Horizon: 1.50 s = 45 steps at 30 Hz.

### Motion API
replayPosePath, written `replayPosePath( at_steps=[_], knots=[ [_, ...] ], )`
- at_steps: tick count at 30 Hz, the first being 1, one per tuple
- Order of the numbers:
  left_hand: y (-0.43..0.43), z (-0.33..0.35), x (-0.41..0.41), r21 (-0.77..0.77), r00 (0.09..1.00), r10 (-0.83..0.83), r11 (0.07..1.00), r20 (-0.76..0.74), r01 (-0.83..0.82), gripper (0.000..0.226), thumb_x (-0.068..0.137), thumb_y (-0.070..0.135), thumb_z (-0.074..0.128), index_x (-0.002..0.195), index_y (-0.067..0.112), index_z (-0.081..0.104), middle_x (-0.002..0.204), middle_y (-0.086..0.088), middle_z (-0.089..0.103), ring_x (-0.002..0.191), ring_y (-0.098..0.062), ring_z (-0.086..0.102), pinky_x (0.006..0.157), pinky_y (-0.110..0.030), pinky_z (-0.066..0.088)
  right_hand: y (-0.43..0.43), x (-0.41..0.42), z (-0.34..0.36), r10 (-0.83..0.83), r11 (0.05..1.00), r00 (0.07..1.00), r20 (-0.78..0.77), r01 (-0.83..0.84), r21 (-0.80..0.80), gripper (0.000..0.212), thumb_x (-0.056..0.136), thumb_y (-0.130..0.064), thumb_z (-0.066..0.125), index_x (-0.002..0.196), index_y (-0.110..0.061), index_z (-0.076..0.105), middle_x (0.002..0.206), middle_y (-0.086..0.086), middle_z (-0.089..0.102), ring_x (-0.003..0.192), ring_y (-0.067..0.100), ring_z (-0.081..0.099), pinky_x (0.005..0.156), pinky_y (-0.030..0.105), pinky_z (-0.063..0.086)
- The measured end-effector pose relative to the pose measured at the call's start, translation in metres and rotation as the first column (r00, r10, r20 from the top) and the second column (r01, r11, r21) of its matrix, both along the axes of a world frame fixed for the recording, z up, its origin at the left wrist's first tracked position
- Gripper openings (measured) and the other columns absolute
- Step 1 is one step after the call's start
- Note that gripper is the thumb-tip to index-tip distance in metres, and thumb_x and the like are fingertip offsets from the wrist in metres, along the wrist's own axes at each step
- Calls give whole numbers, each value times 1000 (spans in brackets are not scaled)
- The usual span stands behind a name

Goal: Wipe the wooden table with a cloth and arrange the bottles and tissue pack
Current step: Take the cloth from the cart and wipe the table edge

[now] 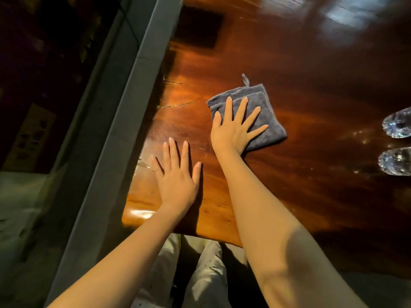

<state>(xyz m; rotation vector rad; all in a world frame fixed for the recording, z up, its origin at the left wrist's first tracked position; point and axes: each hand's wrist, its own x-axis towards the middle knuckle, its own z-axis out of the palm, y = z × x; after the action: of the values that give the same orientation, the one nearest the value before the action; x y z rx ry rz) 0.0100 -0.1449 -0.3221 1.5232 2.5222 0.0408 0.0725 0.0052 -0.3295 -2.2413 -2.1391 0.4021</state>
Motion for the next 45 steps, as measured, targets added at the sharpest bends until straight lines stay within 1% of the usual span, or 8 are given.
replayPosePath(
  at_steps=[7,15,19,22,25,32,38,45],
  knots=[
    [-16,2,-30,-10,998,-68,998,20,68,70,94,57,9,150,15,16,159,-11,13,147,-26,8,117,-51,0,-28,-60,3,49,999,999,-8,-49,-2,57,95,-56,21,148,-39,9,161,-1,1,146,38,-9,107,72,-6],
    [-36,9,-37,-31,993,-87,995,75,90,76,90,55,0,150,8,2,159,-16,-1,147,-30,-7,119,-51,-5,-61,-91,9,160,987,987,-3,-160,5,57,95,-55,22,148,-38,9,161,1,2,146,38,-5,109,71,-4],
    [-39,7,-32,-26,996,-66,997,66,68,75,94,53,17,150,4,4,158,-19,0,147,-32,-5,118,-51,-5,-68,-84,11,251,968,968,14,-251,-8,57,96,-55,19,148,-39,6,161,0,2,147,36,-6,110,69,-2],
    [-41,6,-26,-15,999,-25,1000,42,26,74,96,51,25,149,2,9,157,-21,7,147,-34,1,118,-52,0,-75,-71,13,377,926,926,4,-377,11,56,96,-54,20,148,-40,8,161,-1,4,147,35,-4,111,69,-1],
    [-40,4,-18,-17,1000,25,1000,10,-25,71,95,48,18,149,1,11,157,-21,11,147,-34,4,119,-53,5,-79,-49,13,512,858,859,-7,-511,40,54,95,-54,21,147,-41,12,161,-1,8,148,33,0,112,68,0],
    [-45,1,28,-9,972,234,972,0,-234,71,95,46,24,149,4,7,158,-19,7,147,-34,2,117,-46,-3,-78,8,7,738,671,675,10,-735,91,54,95,-55,23,147,-41,18,160,-2,13,148,32,2,113,65,-1],
    [-39,6,80,-56,932,362,930,-18,-362,76,93,54,22,148,2,10,157,-24,9,145,-41,4,117,-55,5,-69,63,4,810,581,585,26,-809,92,54,95,-57,23,147,-43,17,160,-4,13,148,31,3,114,64,-1],
    [-34,-1,102,-52,903,428,902,-41,-429,80,90,57,18,149,4,11,157,-24,4,145,-40,-2,116,-56,0,-50,135,5,827,554,560,45,-827,98,54,94,-58,23,146,-44,19,160,-4,15,148,31,4,114,65,3]
  ],
)
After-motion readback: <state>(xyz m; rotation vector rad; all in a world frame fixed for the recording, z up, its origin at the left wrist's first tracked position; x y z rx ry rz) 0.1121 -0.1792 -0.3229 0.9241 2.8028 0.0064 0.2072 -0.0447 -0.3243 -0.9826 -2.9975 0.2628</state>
